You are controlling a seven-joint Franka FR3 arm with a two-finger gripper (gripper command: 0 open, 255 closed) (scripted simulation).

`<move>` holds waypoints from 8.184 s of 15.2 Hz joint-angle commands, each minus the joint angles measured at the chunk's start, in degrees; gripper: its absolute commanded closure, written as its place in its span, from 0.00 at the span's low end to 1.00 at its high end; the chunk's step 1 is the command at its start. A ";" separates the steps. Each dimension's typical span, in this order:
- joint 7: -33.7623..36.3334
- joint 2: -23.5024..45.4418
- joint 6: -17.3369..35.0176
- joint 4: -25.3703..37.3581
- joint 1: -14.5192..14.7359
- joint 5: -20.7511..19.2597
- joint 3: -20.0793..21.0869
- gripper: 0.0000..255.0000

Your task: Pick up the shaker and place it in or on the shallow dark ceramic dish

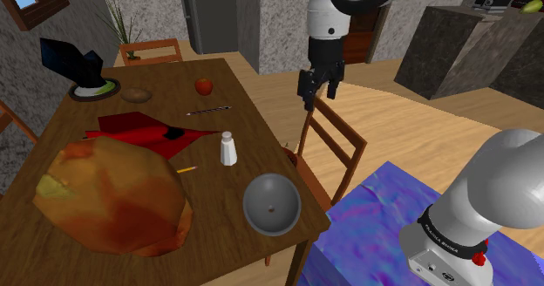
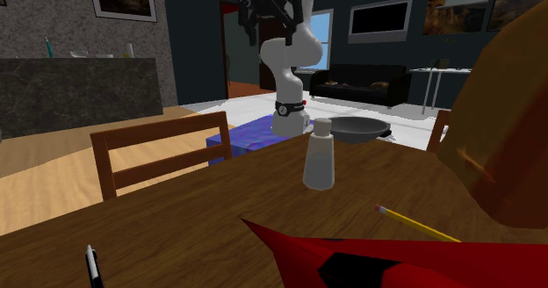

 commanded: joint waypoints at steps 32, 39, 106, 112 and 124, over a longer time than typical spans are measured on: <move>20.32 46.93 11.72 33.57 8.77 -16.31 8.99 0.00; 20.32 46.92 11.71 33.57 8.76 -16.30 8.99 1.00; 23.53 11.92 12.70 0.78 12.14 0.53 15.95 1.00; 23.63 12.24 13.47 0.31 12.13 0.44 16.05 1.00; 23.29 10.77 6.00 6.43 11.97 0.62 15.35 0.00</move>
